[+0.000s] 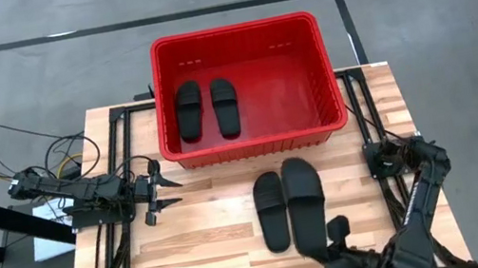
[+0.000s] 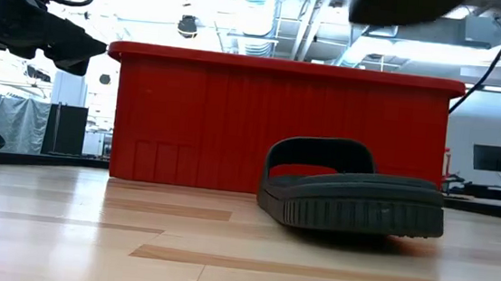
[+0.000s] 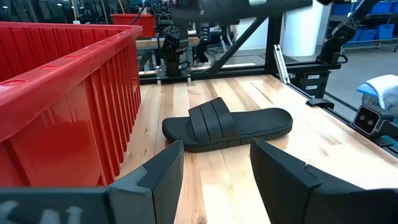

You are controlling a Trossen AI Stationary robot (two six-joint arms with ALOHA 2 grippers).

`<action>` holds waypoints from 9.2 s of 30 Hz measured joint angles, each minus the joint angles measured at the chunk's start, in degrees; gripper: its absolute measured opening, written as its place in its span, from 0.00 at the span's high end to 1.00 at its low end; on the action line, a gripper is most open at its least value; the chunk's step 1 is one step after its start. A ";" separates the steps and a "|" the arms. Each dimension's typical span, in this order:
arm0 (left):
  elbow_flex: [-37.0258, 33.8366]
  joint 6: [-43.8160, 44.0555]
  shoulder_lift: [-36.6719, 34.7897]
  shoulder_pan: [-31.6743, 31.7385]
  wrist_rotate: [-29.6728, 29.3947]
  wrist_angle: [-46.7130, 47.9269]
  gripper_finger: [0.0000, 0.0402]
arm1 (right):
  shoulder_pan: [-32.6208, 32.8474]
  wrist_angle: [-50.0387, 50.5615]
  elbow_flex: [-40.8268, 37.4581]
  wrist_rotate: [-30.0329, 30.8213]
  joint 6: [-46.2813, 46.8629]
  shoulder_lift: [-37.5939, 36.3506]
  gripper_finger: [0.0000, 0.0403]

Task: Pick and place slides into bin
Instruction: Put the right slide into the bin, then put the slide into the bin

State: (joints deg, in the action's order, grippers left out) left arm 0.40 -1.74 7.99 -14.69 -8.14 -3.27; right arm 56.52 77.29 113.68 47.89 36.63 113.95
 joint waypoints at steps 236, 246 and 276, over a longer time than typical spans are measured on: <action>-0.01 0.00 0.00 0.01 0.17 0.04 0.56 | -31.39 -32.30 -30.48 -36.52 -13.31 -6.75 0.77; -0.01 0.00 0.00 0.01 0.17 0.04 0.56 | -25.68 -27.89 -16.67 -39.17 -6.83 3.09 0.77; 0.00 0.00 0.00 0.01 0.17 0.06 0.56 | -23.26 -27.14 -14.40 -41.87 -1.51 8.60 0.77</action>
State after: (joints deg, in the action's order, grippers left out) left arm 0.40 -1.74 7.99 -14.68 -7.97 -3.20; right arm 33.26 50.15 99.28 6.02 35.11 122.56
